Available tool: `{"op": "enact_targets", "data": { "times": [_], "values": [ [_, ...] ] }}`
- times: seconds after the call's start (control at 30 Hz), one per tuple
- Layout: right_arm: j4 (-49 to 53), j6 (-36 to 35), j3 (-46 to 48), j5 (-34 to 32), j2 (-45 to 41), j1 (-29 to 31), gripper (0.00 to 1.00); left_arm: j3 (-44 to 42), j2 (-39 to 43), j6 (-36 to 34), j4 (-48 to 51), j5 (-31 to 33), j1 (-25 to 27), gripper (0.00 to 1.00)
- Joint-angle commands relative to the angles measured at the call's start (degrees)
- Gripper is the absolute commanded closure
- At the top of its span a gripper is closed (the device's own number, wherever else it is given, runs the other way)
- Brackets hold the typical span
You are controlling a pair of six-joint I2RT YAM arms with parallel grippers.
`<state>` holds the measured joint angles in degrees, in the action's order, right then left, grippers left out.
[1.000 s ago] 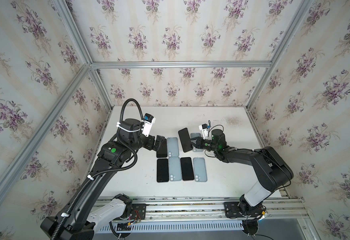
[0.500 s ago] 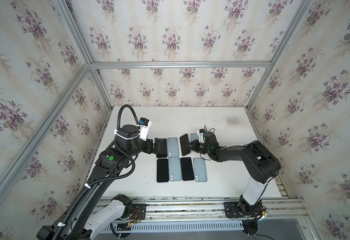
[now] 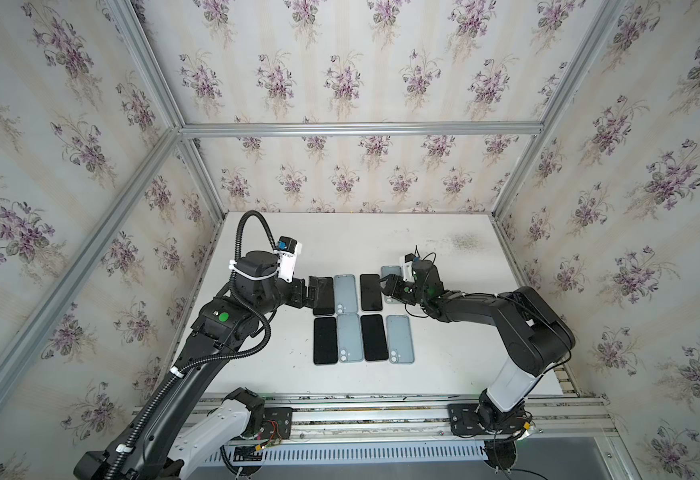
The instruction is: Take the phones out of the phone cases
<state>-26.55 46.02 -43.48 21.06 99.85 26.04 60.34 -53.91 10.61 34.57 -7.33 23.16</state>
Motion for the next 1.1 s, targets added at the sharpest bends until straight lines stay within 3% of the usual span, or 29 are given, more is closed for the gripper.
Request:
{"op": "enact_targets", "data": {
  "times": [0.0,0.13,0.23,0.47,0.63,0.67,0.7,0.8,0.93,1.07],
  "values": [
    [-0.8,-0.8,-1.1,1.5,0.7,0.0,0.46,0.0,-0.1,0.6,-1.8,0.3,-0.1,0.0],
    [0.9,-5.1,-0.3,-0.2,-4.1,-0.1,0.42,-0.8,0.8,0.6,-2.0,0.3,-0.1,0.0],
    [5.8,-13.2,1.4,-3.7,-12.0,-0.3,0.35,-1.9,2.1,0.3,-2.6,0.4,-0.4,0.0],
    [20.7,-38.0,7.2,-23.2,-35.2,-0.9,0.17,-10.0,6.8,1.8,-12.4,6.1,-4.0,0.0],
    [25.9,-38.4,9.2,-21.7,-41.1,-8.4,0.13,-17.1,8.3,5.3,-22.3,8.0,-10.8,0.0],
    [26.4,-38.7,9.7,-22.3,-42.2,-9.3,0.01,-18.7,8.3,5.0,-24.4,9.2,-11.7,0.0],
    [26.3,-40.7,10.9,-22.4,-43.9,-9.7,0.0,-19.8,8.4,4.5,-26.1,9.4,-12.9,0.0],
    [22.5,-44.4,16.9,-28.8,-50.5,-9.7,0.0,-23.4,9.4,1.5,-31.6,12.0,-15.0,0.0],
    [10.6,-47.0,27.3,-35.7,-54.4,-12.4,0.0,-33.8,10.3,-2.9,-48.0,18.0,-17.0,0.0],
    [-14.3,-47.7,35.8,-38.3,-42.8,-16.6,0.0,-46.9,7.4,-8.0,-68.8,20.3,-17.5,0.0]
  ]
}}
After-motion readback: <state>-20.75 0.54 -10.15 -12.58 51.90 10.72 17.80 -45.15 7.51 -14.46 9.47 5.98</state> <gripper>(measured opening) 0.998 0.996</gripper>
